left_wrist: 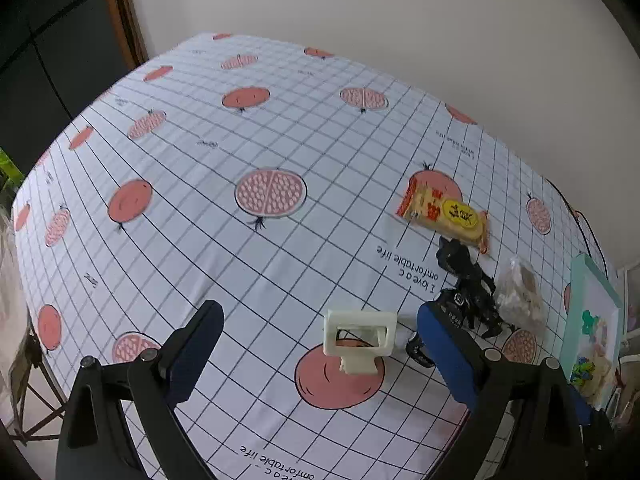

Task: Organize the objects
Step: 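Grasp the pink hair curler with the right tool while the left tool grasps the cream clip, then carry the pink curler and cream clip with both tools over the tray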

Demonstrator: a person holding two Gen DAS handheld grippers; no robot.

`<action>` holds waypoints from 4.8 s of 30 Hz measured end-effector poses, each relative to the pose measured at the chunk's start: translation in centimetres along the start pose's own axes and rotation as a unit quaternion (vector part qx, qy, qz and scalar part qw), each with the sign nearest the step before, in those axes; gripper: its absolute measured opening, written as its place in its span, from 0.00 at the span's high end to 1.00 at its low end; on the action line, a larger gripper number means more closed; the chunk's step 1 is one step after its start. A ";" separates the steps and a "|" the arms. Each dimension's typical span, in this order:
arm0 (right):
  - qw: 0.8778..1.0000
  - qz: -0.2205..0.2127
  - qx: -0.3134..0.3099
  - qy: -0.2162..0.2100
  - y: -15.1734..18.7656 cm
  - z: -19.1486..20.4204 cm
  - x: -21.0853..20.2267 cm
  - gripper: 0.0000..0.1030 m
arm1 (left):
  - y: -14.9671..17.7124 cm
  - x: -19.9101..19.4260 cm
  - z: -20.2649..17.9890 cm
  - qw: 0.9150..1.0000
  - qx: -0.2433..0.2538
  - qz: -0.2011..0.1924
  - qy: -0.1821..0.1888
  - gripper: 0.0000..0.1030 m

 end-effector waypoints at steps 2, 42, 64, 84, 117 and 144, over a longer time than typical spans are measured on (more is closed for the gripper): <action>1.000 0.013 0.005 -0.005 0.2 0.1 0.6 0.09 | 0.2 0.6 -0.3 1.000 0.005 0.008 0.001 0.05; 0.998 0.058 -0.033 0.020 1.5 0.7 3.5 0.59 | 3.2 5.4 -2.7 0.998 0.026 0.060 -0.008 0.39; 0.998 0.059 -0.012 0.022 0.6 -1.3 2.9 0.72 | 3.5 4.0 -2.2 0.999 0.008 0.044 -0.018 0.49; 1.000 0.012 0.021 -0.001 -0.4 -1.4 -0.5 0.72 | 1.0 0.6 -3.0 1.000 0.019 -0.003 -0.019 0.49; 0.979 -0.041 0.187 0.064 2.1 -18.7 -10.1 0.72 | 7.4 -8.2 -21.7 0.976 0.164 -0.036 0.139 0.48; 0.975 -0.001 0.206 0.083 4.2 -22.8 -7.2 0.72 | 14.3 -3.8 -29.8 0.952 0.257 0.031 0.164 0.49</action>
Point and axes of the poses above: each gripper's, at about its wrist camera, not at the fingertips, and x roughly the way its jaws point, z to its left, y to its underside, the point moved 5 cm from there along x, roughly the way its jaws point, and after that the axes turned 6 degrees about -y, right-handed, at the moved point
